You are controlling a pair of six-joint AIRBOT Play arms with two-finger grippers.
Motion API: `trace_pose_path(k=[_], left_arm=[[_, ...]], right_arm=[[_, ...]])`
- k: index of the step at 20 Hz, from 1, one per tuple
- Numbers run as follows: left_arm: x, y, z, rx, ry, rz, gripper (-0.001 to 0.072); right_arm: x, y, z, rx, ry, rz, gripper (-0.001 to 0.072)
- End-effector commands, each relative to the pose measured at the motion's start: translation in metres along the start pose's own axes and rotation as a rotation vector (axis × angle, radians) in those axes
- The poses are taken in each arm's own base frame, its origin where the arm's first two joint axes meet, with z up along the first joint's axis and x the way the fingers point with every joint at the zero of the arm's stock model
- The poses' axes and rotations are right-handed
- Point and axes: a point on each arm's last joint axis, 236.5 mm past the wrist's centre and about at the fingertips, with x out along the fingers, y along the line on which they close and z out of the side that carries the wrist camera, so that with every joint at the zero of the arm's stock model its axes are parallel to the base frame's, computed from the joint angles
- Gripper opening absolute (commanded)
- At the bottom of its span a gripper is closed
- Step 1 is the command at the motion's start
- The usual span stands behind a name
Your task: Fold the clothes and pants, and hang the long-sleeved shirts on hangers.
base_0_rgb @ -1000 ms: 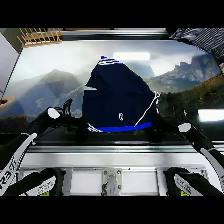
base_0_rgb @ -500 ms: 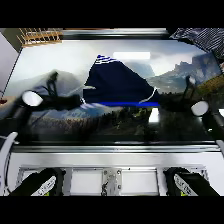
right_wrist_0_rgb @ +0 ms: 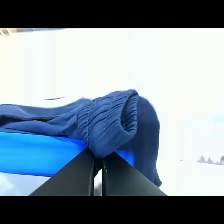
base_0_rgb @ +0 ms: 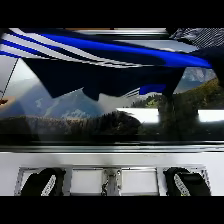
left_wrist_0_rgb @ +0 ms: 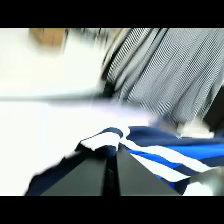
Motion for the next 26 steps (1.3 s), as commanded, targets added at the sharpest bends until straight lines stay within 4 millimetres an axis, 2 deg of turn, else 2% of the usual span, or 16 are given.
trace_pose_path(k=[1, 3, 4, 6, 8, 10, 12, 14, 16, 18, 20, 23, 25, 26], left_arm=[[-0.048, -0.036, 0.050, 0.051, -0.188, -0.037, 0.0006], [-0.029, -0.025, 0.047, 0.034, -0.153, -0.025, 0.0006], [-0.008, -0.011, 0.037, 0.014, -0.100, -0.011, 0.0006], [0.044, 0.025, 0.006, -0.043, 0.045, 0.026, 0.0006], [0.107, 0.074, -0.037, -0.125, 0.198, 0.073, 0.0006], [0.165, 0.123, -0.089, -0.235, 0.331, 0.125, 0.0006], [0.220, 0.164, -0.152, -0.328, 0.471, 0.159, 0.0006], [0.261, 0.179, -0.206, -0.389, 0.595, 0.146, 0.0006], [0.287, 0.186, -0.238, -0.399, 0.664, 0.134, 0.0007], [0.303, 0.191, -0.248, -0.397, 0.681, 0.128, 0.0007], [0.301, 0.197, -0.246, -0.387, 0.696, 0.133, 0.0006], [0.276, 0.205, -0.243, -0.394, 0.736, 0.161, 0.0006], [0.247, 0.216, -0.259, -0.332, 0.795, 0.247, 0.0006], [0.229, 0.223, -0.275, -0.297, 0.838, 0.301, 0.0006]], right_arm=[[-0.050, 0.015, 0.003, 0.048, -0.050, 0.008, 0.0019], [-0.051, 0.017, -0.015, 0.115, 0.025, 0.014, 0.0019], [-0.047, 0.018, -0.027, 0.140, 0.087, 0.020, 0.0019], [-0.029, 0.011, -0.057, 0.194, 0.250, -0.003, 0.0019], [0.002, -0.003, -0.089, 0.226, 0.440, -0.040, 0.0019], [0.046, -0.018, -0.121, 0.239, 0.616, -0.061, 0.0019], [0.097, -0.037, -0.153, 0.220, 0.763, -0.090, 0.0019], [0.154, -0.057, -0.177, 0.202, 0.817, -0.126, 0.0020], [0.202, -0.072, -0.192, 0.209, 0.811, -0.136, 0.0020], [0.231, -0.082, -0.198, 0.204, 0.781, -0.137, 0.0020], [0.243, -0.088, -0.192, 0.184, 0.734, -0.145, 0.0020], [0.235, -0.103, -0.187, 0.115, 0.722, -0.198, 0.0020], [0.226, -0.115, -0.196, 0.062, 0.740, -0.232, 0.0020], [0.221, -0.121, -0.207, 0.043, 0.763, -0.249, 0.0020]])
